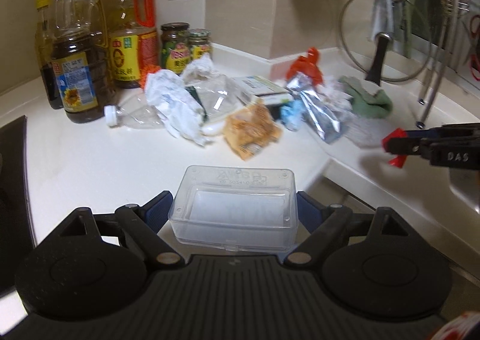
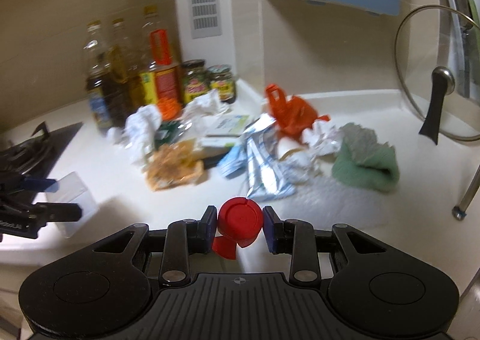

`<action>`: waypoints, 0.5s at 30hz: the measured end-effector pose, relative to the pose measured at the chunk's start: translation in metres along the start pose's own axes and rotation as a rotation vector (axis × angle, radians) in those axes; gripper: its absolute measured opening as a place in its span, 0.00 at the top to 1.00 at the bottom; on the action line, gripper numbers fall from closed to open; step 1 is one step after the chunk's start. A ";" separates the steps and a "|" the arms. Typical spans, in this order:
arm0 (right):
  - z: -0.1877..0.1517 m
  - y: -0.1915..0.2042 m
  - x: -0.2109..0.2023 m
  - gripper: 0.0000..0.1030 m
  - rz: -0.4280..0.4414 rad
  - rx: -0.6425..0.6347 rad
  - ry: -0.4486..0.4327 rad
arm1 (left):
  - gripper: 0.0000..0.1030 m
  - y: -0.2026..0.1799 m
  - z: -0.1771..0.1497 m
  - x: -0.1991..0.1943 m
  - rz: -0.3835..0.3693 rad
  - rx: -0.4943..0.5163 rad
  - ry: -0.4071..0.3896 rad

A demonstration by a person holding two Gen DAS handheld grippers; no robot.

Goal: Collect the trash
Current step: 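Carry the clear box over the wastebasket and open the left gripper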

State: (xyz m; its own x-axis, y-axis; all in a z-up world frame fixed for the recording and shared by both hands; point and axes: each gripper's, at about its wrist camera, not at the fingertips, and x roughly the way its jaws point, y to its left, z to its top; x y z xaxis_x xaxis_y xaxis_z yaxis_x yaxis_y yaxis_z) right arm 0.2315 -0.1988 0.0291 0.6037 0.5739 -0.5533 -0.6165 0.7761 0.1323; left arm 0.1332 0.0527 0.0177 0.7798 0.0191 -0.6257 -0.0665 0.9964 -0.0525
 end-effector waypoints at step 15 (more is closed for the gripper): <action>-0.078 0.044 0.002 0.68 0.106 -0.177 0.206 | 0.17 -0.037 -0.055 -0.010 -0.114 0.050 0.135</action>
State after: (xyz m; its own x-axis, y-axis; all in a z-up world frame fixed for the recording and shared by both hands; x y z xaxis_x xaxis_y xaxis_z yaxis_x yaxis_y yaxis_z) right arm 0.1664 -0.1838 -0.0308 0.4270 0.5698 -0.7021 -0.7599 0.6470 0.0630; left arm 0.0936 0.0106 -0.0172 0.6898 -0.1017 -0.7168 0.0511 0.9945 -0.0920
